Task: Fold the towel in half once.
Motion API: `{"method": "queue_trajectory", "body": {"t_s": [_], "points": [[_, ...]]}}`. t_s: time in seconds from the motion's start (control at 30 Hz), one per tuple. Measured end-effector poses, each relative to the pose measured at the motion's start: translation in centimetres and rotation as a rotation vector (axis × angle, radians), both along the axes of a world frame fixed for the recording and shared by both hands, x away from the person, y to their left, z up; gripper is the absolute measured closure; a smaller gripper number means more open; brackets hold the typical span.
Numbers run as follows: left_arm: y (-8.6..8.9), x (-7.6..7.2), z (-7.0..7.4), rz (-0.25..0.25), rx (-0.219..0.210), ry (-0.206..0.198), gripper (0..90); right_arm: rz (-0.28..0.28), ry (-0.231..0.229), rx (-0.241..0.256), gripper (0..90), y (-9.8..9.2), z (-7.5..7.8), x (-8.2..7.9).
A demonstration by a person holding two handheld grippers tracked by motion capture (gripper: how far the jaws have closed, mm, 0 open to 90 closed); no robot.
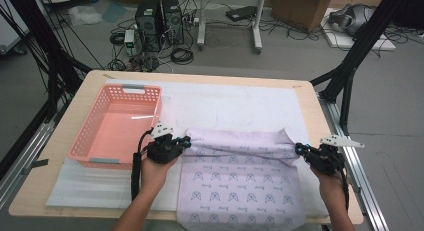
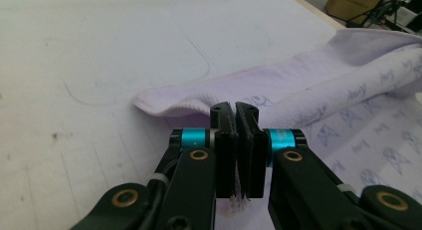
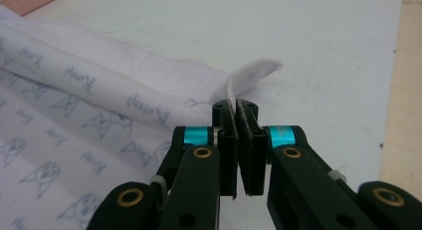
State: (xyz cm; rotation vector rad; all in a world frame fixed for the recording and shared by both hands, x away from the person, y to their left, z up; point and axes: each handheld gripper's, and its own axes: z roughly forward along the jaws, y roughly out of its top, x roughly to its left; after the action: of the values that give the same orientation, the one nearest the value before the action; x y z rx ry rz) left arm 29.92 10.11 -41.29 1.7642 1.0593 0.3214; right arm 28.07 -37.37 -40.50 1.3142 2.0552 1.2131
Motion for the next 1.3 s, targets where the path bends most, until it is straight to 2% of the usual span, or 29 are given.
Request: {"method": "queue_trajectory", "body": {"t_s": [0.27, 0.4, 0.43, 0.47, 0.5, 0.57, 0.63, 0.7, 0.8, 0.93, 0.97, 1.03, 1.1, 1.13, 1.17, 1.2, 1.23, 1.27, 1.3], "points": [[0.5, -3.2, -1.7, -0.042, 0.017, 0.016, 86.2, 0.039, 0.023, -0.003, 87.6, 0.2, -1.0, -3.1], [0.4, -4.1, -2.6, -0.080, 0.042, 0.046, 84.8, 0.051, 0.060, -0.007, 87.6, 0.0, -1.6, -4.2], [0.4, -4.0, -2.8, -0.086, 0.044, 0.047, 82.2, 0.052, 0.072, -0.013, 87.3, 0.0, -1.8, -4.4], [0.2, -3.8, -2.9, -0.085, 0.043, 0.049, 73.8, 0.058, 0.087, -0.014, 85.3, 0.0, -2.0, -4.5], [0.1, -3.5, -2.8, -0.085, 0.031, 0.059, 63.3, 0.059, 0.102, -0.006, 78.4, 0.1, -2.2, -4.5], [-0.1, -2.8, -2.5, -0.083, 0.020, 0.062, 55.6, 0.026, 0.111, 0.016, 58.5, 0.1, -2.0, -4.2], [-0.6, -1.9, -2.1, -0.063, 0.039, 0.057, 47.7, -0.010, 0.092, 0.023, 51.0, 0.2, -1.5, -3.6], [-1.0, -0.8, -2.0, -0.034, 0.049, 0.060, 44.8, -0.039, 0.094, 0.021, 45.7, 0.4, -1.1, -2.6], [-1.5, 1.0, -2.4, 0.011, 0.064, 0.091, 42.1, -0.057, 0.122, -0.006, 42.5, 1.2, -1.0, -0.5], [-1.9, 2.4, -3.3, 0.032, 0.078, 0.129, 45.0, -0.061, 0.162, -0.075, 40.0, 2.6, -1.8, 1.9], [-1.9, 2.5, -3.5, 0.040, 0.083, 0.137, 44.9, -0.062, 0.170, -0.088, 40.1, 2.9, -2.0, 2.4], [-2.0, 2.5, -3.6, 0.038, 0.099, 0.121, 46.7, -0.066, 0.188, -0.115, 41.6, 3.4, -2.6, 3.1], [-2.4, 2.4, -3.6, 0.024, 0.130, 0.108, 50.8, -0.055, 0.207, -0.137, 48.4, 3.8, -3.0, 3.7], [-2.6, 2.2, -3.6, 0.031, 0.178, 0.077, 55.1, -0.058, 0.215, -0.154, 52.9, 3.9, -3.2, 3.9], [-2.7, 2.1, -3.6, 0.033, 0.224, 0.055, 63.9, -0.059, 0.222, -0.167, 55.9, 4.0, -3.4, 4.1], [-2.7, 2.1, -3.6, 0.035, 0.249, 0.047, 75.5, -0.067, 0.210, -0.169, 66.6, 4.0, -3.4, 4.1], [-2.5, 2.2, -3.6, 0.043, 0.226, 0.066, 85.7, -0.051, 0.210, -0.158, 80.7, 3.9, -3.3, 4.1], [-2.4, 2.3, -3.5, 0.048, 0.210, 0.083, 87.8, -0.039, 0.209, -0.157, 86.4, 3.9, -3.3, 4.1], [-2.3, 2.3, -3.5, 0.050, 0.205, 0.085, 88.3, -0.040, 0.196, -0.176, 86.8, 3.9, -3.2, 4.0]]}}
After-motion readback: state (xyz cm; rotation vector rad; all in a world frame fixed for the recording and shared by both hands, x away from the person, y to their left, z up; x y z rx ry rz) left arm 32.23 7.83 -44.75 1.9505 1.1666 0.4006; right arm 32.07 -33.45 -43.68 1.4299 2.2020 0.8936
